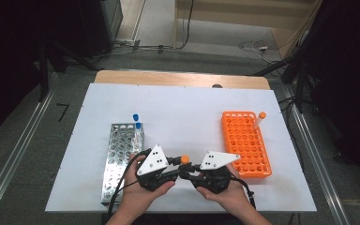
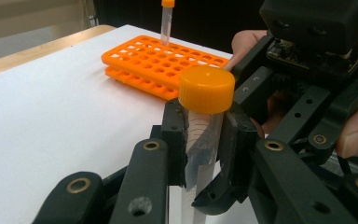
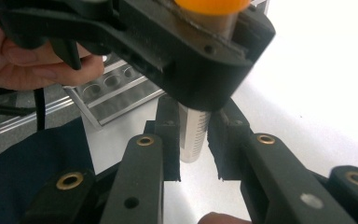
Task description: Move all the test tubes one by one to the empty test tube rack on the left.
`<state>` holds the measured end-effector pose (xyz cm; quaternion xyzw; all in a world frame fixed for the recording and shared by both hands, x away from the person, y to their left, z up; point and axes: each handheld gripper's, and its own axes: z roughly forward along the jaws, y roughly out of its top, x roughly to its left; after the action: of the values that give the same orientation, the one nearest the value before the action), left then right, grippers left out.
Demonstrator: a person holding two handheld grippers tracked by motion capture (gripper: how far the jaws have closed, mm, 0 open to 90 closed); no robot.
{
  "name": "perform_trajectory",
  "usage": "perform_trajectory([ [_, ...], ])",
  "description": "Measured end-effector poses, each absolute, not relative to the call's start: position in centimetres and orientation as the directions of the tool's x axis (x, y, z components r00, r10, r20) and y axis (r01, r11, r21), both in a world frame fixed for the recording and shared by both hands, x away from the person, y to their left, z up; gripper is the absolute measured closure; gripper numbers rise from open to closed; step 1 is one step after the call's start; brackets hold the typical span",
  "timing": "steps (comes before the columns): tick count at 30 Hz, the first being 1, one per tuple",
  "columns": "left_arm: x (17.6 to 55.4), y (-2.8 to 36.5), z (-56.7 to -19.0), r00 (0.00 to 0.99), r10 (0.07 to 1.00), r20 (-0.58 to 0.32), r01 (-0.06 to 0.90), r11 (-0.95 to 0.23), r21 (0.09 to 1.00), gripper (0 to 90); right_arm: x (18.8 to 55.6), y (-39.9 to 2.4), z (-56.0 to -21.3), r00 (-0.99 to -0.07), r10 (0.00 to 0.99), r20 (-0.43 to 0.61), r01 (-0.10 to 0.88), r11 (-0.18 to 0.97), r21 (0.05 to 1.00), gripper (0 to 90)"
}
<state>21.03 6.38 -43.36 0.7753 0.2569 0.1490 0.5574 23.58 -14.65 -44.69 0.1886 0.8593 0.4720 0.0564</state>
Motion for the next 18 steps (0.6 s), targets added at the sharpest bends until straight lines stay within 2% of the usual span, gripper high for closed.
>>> perform_trajectory([
  [4,21.1,6.6,-43.3,0.818,0.573,-0.054,0.231,-0.241,0.943,75.3,23.6,-14.7,-44.6,-0.92,0.385,0.072,0.265,0.478,0.837,70.1],
  [9,21.2,7.6,-43.0,0.797,0.601,-0.064,0.24,-0.217,0.946,75.3,24.0,-15.3,-44.4,-0.91,0.403,0.095,0.285,0.443,0.85,53.1],
  [18,21.6,10.0,-42.2,0.749,0.659,-0.067,0.24,-0.175,0.955,75.3,25.0,-16.8,-44.1,-0.897,0.427,0.109,0.304,0.418,0.856,29.8],
])
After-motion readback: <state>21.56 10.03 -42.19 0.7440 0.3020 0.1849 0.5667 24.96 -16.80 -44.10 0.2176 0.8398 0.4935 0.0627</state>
